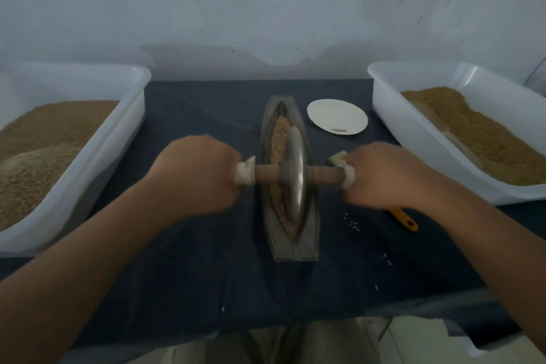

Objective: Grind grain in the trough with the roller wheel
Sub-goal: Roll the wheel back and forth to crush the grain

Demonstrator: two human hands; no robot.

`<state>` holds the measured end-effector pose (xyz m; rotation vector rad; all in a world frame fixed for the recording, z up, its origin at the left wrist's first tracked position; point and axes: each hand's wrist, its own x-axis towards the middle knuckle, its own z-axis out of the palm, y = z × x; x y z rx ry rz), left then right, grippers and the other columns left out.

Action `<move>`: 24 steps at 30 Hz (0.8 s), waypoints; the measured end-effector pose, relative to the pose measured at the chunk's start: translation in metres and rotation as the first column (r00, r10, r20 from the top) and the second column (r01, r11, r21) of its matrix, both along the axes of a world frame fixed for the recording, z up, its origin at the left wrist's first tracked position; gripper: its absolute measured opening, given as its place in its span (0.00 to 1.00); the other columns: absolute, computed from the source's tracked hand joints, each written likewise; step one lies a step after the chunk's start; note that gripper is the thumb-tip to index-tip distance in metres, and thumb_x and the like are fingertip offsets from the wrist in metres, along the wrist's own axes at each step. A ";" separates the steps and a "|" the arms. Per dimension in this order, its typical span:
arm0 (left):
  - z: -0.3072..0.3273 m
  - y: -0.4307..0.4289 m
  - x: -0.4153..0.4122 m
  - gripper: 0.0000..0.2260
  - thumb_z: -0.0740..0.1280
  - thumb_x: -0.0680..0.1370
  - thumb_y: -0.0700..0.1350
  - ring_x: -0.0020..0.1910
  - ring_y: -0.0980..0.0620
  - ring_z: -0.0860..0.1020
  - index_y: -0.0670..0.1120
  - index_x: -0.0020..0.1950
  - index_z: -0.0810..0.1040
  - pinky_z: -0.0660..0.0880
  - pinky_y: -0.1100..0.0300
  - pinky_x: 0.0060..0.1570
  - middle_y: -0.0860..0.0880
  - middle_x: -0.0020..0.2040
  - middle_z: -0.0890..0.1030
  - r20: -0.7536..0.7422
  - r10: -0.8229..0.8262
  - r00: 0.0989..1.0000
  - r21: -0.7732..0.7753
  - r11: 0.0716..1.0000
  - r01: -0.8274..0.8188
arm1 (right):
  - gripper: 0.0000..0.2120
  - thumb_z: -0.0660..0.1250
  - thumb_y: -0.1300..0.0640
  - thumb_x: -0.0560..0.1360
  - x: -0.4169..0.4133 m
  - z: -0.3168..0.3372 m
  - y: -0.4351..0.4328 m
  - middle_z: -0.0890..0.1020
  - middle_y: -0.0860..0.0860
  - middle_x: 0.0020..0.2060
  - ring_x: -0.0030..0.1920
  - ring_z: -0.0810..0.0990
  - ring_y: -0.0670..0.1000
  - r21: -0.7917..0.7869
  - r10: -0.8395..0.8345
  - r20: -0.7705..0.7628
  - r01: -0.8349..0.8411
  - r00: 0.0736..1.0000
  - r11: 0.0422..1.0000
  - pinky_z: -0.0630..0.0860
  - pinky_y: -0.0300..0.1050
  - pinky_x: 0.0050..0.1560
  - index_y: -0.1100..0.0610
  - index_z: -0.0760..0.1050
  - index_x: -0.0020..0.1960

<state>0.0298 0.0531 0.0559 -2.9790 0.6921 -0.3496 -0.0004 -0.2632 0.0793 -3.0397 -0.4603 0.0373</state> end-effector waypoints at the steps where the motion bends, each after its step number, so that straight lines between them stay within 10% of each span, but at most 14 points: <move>1: -0.001 0.004 -0.008 0.14 0.63 0.70 0.60 0.23 0.57 0.69 0.54 0.29 0.70 0.61 0.64 0.25 0.57 0.24 0.70 0.008 -0.016 1.000 -0.022 1.000 0.016 | 0.15 0.60 0.37 0.63 -0.009 0.000 -0.002 0.67 0.13 0.44 0.31 0.78 0.38 0.029 0.040 0.026 -0.041 0.999 0.999 0.61 0.40 0.24 0.23 0.68 0.48; 6: 0.004 -0.020 0.040 0.14 0.65 0.72 0.57 0.33 0.47 0.77 0.50 0.33 0.73 0.75 0.56 0.34 0.52 0.32 0.76 -0.099 0.131 0.986 -0.020 0.991 -0.134 | 0.14 0.55 0.38 0.68 0.055 -0.024 0.002 0.76 0.45 0.30 0.34 0.76 0.46 -0.046 -0.120 0.167 0.129 0.979 0.991 0.68 0.45 0.34 0.44 0.75 0.37; 24: -0.007 -0.020 0.045 0.13 0.66 0.71 0.58 0.31 0.50 0.75 0.50 0.33 0.72 0.71 0.57 0.33 0.53 0.32 0.75 -0.088 0.158 0.983 -0.036 0.986 -0.162 | 0.15 0.59 0.39 0.74 0.062 -0.022 0.002 0.76 0.44 0.31 0.33 0.75 0.46 -0.111 -0.099 0.255 0.131 0.962 0.985 0.68 0.44 0.33 0.46 0.74 0.35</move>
